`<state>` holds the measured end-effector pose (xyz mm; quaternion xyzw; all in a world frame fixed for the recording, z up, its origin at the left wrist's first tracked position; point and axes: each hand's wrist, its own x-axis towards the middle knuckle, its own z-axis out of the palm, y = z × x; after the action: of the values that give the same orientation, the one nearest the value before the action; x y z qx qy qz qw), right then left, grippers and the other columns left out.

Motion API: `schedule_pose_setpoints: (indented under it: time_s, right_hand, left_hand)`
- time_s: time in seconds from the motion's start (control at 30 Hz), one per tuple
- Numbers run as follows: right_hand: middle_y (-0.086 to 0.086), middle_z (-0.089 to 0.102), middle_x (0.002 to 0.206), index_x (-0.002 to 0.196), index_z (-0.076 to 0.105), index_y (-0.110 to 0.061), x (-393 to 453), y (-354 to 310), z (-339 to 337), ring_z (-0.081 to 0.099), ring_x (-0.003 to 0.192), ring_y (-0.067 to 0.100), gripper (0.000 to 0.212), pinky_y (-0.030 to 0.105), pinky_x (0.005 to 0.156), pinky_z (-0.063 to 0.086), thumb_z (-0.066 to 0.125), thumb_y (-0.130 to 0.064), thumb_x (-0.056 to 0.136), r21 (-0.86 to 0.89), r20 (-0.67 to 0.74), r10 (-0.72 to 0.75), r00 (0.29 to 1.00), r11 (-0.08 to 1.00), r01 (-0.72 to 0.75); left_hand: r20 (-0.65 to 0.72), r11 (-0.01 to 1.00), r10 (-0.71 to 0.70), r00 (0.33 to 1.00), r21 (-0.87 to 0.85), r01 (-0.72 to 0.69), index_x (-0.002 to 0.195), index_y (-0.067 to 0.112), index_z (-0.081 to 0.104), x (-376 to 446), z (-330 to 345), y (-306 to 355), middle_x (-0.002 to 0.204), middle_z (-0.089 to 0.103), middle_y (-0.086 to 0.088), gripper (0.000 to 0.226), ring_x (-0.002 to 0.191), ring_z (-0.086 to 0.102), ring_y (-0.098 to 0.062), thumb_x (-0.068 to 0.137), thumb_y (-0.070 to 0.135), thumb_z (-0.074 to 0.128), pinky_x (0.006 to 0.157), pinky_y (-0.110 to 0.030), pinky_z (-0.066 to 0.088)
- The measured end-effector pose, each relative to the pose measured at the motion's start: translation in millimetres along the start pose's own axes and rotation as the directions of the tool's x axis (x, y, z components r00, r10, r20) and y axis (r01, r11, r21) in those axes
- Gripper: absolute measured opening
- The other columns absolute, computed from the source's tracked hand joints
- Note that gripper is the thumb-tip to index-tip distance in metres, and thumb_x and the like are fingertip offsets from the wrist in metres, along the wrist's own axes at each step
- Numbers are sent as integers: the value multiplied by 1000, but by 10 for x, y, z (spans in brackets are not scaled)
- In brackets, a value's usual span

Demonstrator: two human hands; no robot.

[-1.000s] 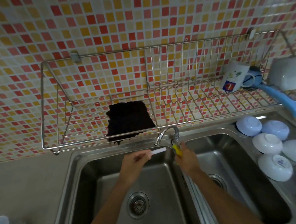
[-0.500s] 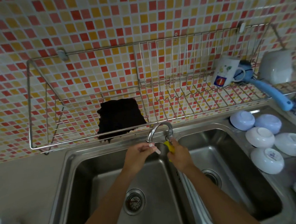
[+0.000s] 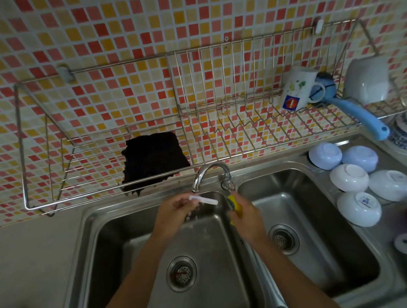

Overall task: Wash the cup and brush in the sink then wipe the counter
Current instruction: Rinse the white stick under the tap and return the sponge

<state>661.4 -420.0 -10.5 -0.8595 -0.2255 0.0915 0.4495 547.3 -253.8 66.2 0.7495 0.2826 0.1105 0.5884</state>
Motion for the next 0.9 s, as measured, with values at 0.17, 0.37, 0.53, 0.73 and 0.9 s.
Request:
schedule_pose_setpoints:
  time_s: [0.17, 0.37, 0.53, 0.73, 0.9]
  right_hand:
    - [3, 61, 126, 138, 48, -22, -93, -11, 53, 54, 105, 10, 59, 17, 90, 37, 61, -5, 83, 18, 4, -19, 1000, 1000, 19]
    - [4, 60, 129, 139, 48, -23, -110, -2, 70, 57, 111, 17, 61, 19, 93, 38, 62, -6, 82, 18, 15, -4, 1000, 1000, 4]
    - [2, 61, 126, 137, 50, -23, -143, -34, 11, 55, 109, 13, 56, 19, 91, 37, 62, -7, 84, 22, -2, -15, 1000, 1000, 15]
    - [4, 62, 122, 135, 51, -21, -180, -54, -49, 48, 101, 6, 53, 18, 88, 35, 61, -5, 85, 18, 3, -31, 1000, 999, 31]
    - [5, 59, 127, 140, 46, -20, -172, -30, -4, 50, 96, 4, 56, -2, 77, 35, 59, -4, 87, 11, 36, 9, 999, 1000, -9]
  left_hand:
    - [13, 1000, -13, 1000, -5, 13, 100, 21, 73, -69, -80, -48, 85, 74, -2, 16, 78, 66, -13, 86, 17, 67, 76, -24, 51]
    - [14, 998, -19, 1000, -60, 20, 100, 13, 73, -33, -11, 20, 85, 75, -4, 17, 75, 68, -8, 84, 13, 69, 69, -13, 50]
    - [6, 999, -8, 1000, -48, 8, 96, 13, 74, 37, 70, 38, 84, 75, -4, 13, 80, 70, -13, 84, 16, 69, 74, -14, 49]
    - [-80, 995, -20, 997, -102, 12, 93, 7, 73, 53, 102, 57, 80, 75, -7, 14, 71, 71, -12, 83, 16, 70, 65, -14, 52]
    - [-122, 999, -4, 993, -32, 0, 93, 6, 70, 56, 151, 59, 84, 74, -4, 11, 67, 71, -11, 87, 16, 66, 57, -9, 50]
